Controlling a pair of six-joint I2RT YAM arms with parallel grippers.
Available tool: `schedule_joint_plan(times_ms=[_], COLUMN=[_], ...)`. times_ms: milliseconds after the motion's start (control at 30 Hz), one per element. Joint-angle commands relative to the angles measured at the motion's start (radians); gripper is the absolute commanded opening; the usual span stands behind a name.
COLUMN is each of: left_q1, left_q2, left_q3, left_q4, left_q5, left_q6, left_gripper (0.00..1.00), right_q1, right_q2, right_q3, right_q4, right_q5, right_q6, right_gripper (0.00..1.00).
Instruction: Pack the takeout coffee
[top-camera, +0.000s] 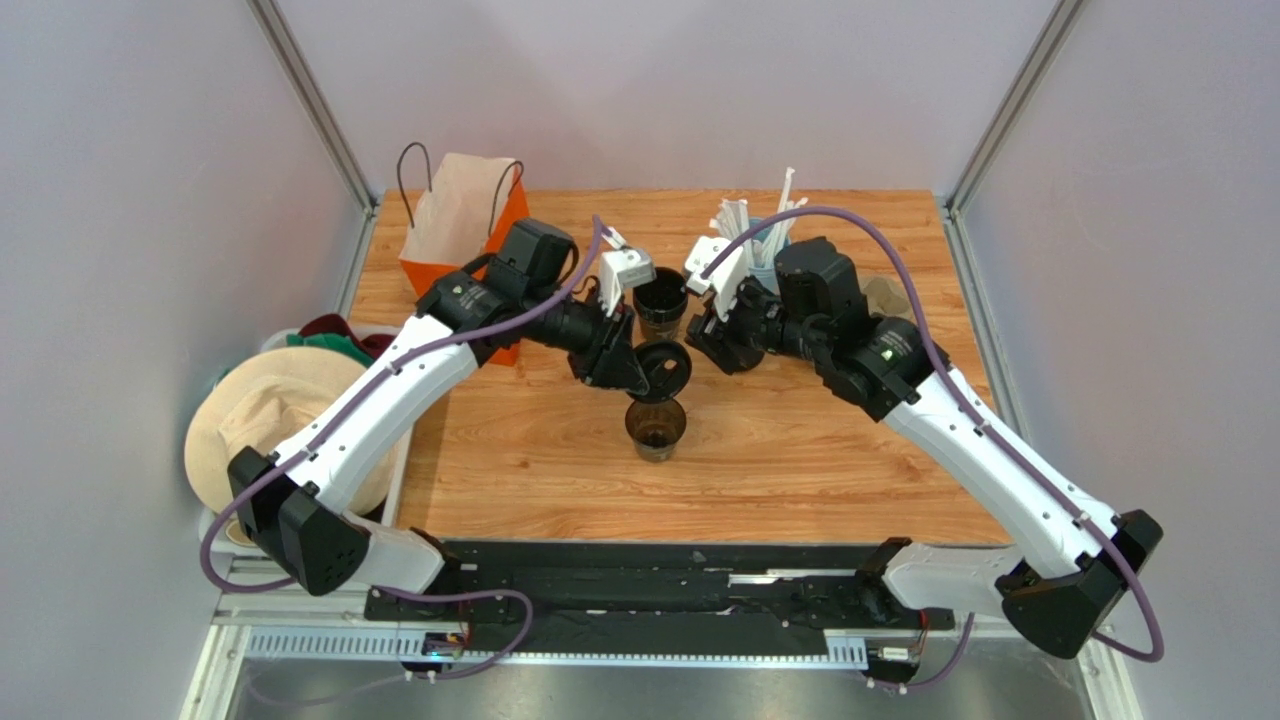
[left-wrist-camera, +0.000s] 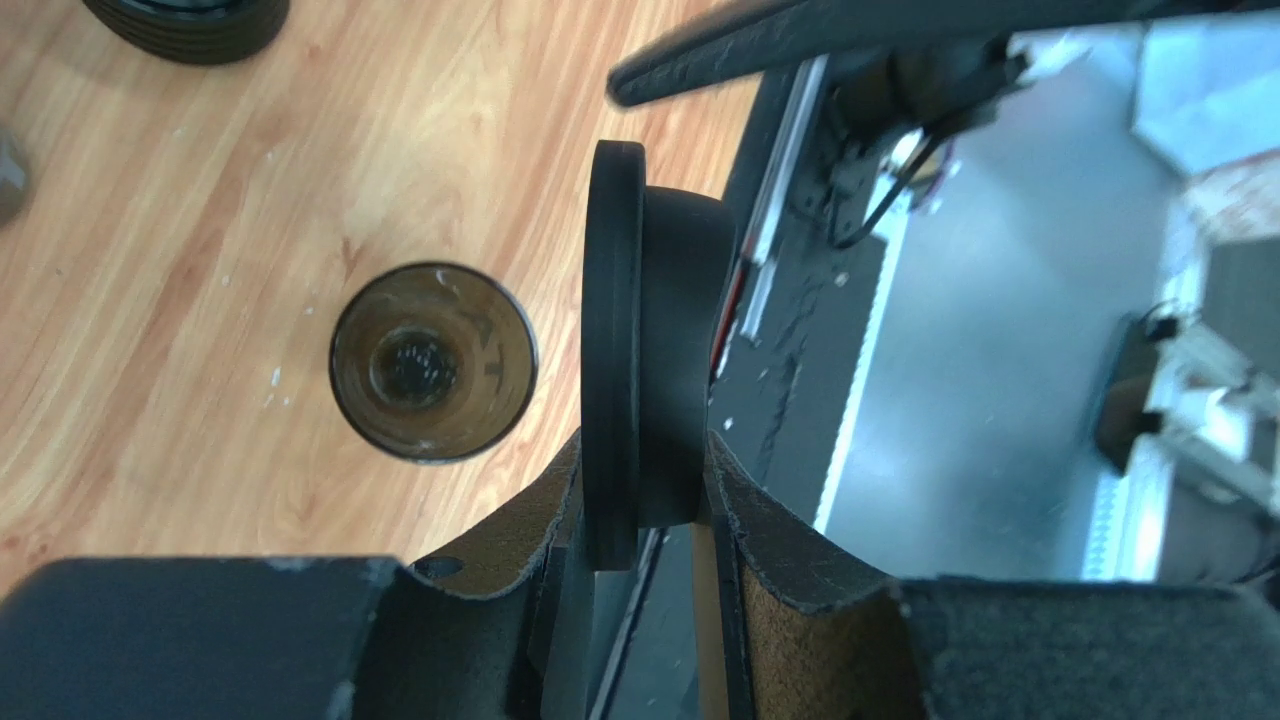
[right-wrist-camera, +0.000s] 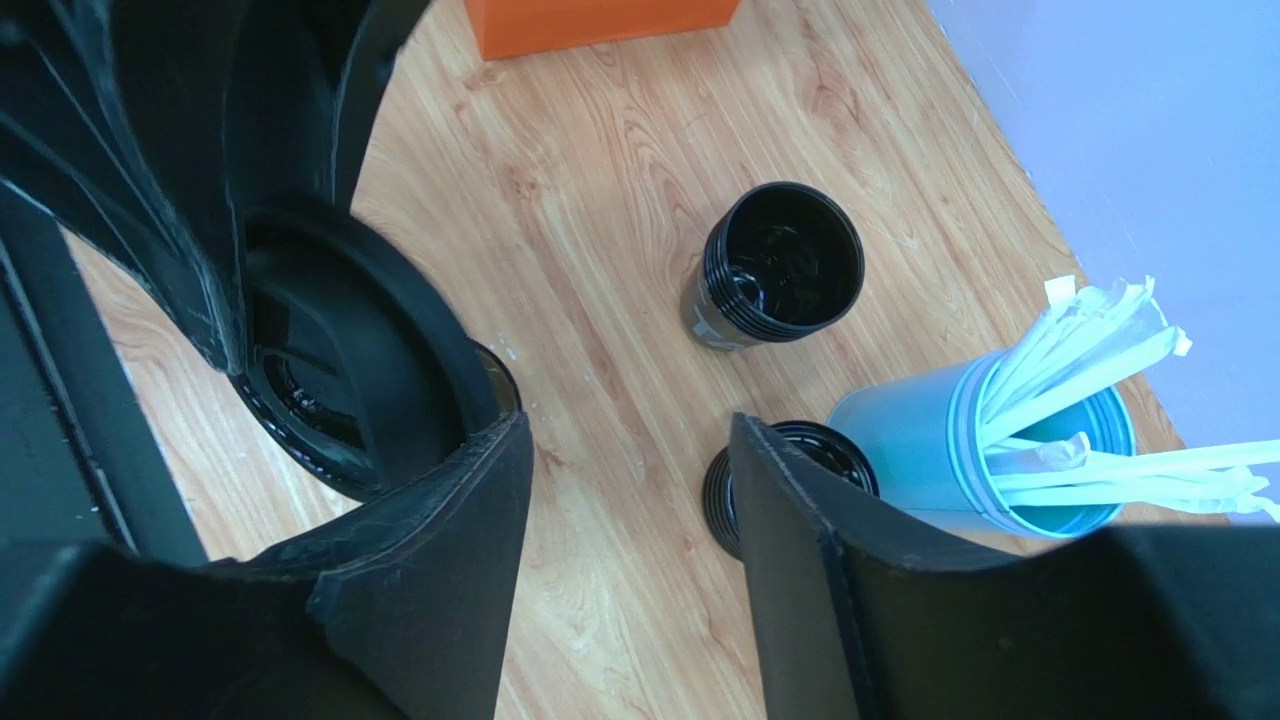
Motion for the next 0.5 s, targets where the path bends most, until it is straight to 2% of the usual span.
schedule_joint_plan(times_ms=[0,233,467], left_q1=[0.073,0.102,0.116], left_q2=[-0.017,-0.014,-0.011], left_q3=[0.041,-0.036,-0.06], left_q4=[0.114,0.171,0.198], left_q5=[0.13,0.129,0.092], left_q6=[-0.156,-0.212,-0.23], left_gripper=[0.0,0.0,0.0], right_q1=[0.052,0.111,0.121], right_q2=[0.026,0.014,-0.017], right_q3=[0.046,0.083,0.07], right_q4=[0.048,0.034,0.028], right_q5=[0.083,0.154,0.143], right_q6=[-0.04,-0.043,-0.033], right_gripper=[0.53,0.5,0.49])
